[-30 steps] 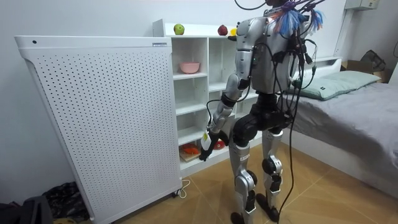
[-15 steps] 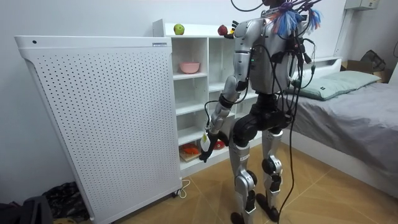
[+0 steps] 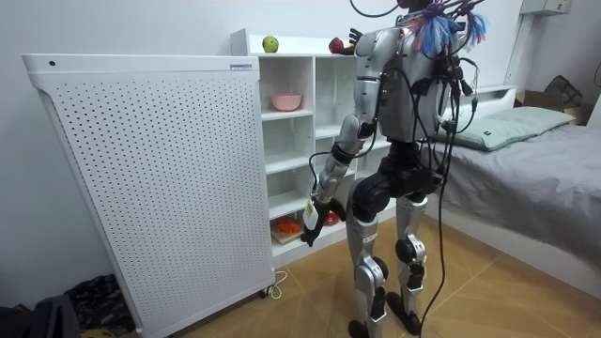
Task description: Arrange fruit in the closet
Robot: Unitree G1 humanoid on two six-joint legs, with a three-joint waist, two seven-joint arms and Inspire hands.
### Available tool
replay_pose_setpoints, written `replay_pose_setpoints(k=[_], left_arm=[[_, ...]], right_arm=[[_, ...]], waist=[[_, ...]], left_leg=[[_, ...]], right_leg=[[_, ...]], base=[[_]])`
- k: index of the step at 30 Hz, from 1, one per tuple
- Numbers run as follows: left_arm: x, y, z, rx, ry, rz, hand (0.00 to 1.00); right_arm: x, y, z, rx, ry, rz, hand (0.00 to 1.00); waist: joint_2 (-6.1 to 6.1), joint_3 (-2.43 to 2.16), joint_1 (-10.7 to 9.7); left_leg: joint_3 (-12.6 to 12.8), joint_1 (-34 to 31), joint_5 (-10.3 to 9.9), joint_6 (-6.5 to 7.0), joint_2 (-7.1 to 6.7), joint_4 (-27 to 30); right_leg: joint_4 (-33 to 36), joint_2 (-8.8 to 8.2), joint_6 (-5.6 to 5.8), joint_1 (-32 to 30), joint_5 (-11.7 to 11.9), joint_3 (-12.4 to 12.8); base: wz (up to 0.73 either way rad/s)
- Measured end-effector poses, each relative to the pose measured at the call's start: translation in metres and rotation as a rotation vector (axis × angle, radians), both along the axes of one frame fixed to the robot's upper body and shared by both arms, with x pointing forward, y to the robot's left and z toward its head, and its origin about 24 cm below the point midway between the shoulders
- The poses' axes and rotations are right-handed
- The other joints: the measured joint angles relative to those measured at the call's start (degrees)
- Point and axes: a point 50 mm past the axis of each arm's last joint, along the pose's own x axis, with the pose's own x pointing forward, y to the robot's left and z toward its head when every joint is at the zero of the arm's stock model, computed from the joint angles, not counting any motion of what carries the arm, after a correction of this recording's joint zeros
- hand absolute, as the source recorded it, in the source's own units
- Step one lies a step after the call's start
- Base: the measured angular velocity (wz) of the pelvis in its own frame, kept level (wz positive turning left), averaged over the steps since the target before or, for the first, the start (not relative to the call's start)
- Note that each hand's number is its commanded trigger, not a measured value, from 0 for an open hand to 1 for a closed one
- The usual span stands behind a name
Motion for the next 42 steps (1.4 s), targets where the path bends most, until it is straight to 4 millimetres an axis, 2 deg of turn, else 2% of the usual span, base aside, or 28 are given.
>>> replay_pose_setpoints(k=[7,20,22,23,24,25,42], left_arm=[[0.008,0.000,0.002,0.001,-0.021,-0.006,0.00],[0.025,0.000,0.007,-0.017,-0.030,-0.017,0.00],[0.026,0.000,0.007,-0.017,-0.031,-0.018,0.00],[0.027,0.000,0.007,-0.018,-0.031,-0.017,0.00],[0.027,0.000,0.007,-0.018,-0.031,-0.018,0.00],[0.027,0.000,0.007,-0.019,-0.031,-0.018,0.00],[0.027,0.001,0.007,-0.022,-0.025,-0.018,0.00]], right_arm=[[0.004,-0.004,-0.005,-0.009,0.035,0.004,0.00],[0.016,-0.003,0.000,-0.047,0.065,0.037,0.02],[0.016,-0.003,0.001,-0.052,0.065,0.044,0.42],[0.016,-0.003,0.001,-0.052,0.065,0.048,0.67],[0.016,-0.003,0.001,-0.054,0.065,0.049,0.73],[0.016,-0.004,0.002,-0.057,0.066,0.050,1.00],[0.021,-0.007,0.012,-0.078,0.049,0.033,1.00]], waist=[[-0.11,-0.03,1.05],[0.24,0.20,1.04],[0.29,0.22,1.04],[0.31,0.23,1.04],[0.32,0.24,1.04],[0.32,0.24,1.05],[0.31,0.21,1.32]], left_leg=[[0.01,0.10,0.01,0.01,0.00,0.09],[-0.08,-0.64,0.01,0.03,-0.04,0.86],[-0.07,-0.64,0.01,0.02,-0.04,0.86],[-0.07,-0.63,0.01,0.03,-0.04,0.86],[-0.07,-0.63,0.01,0.02,-0.04,0.86],[-0.07,-0.62,0.01,0.02,-0.04,0.86],[-0.40,-0.40,0.01,0.02,-0.05,0.81]], right_leg=[[0.40,-0.06,0.00,-0.03,0.00,0.02],[0.59,-0.16,-0.05,-0.03,0.03,-0.15],[0.60,-0.16,-0.05,-0.03,0.03,-0.16],[0.61,-0.15,-0.05,-0.03,0.03,-0.17],[0.60,-0.15,-0.05,-0.03,0.03,-0.16],[0.60,-0.16,-0.05,-0.03,0.03,-0.17],[0.53,-0.19,-0.05,0.07,0.03,-0.65]], base=[[0.00],[0.00],[0.00],[0.00],[0.00],[0.00],[0.00]])
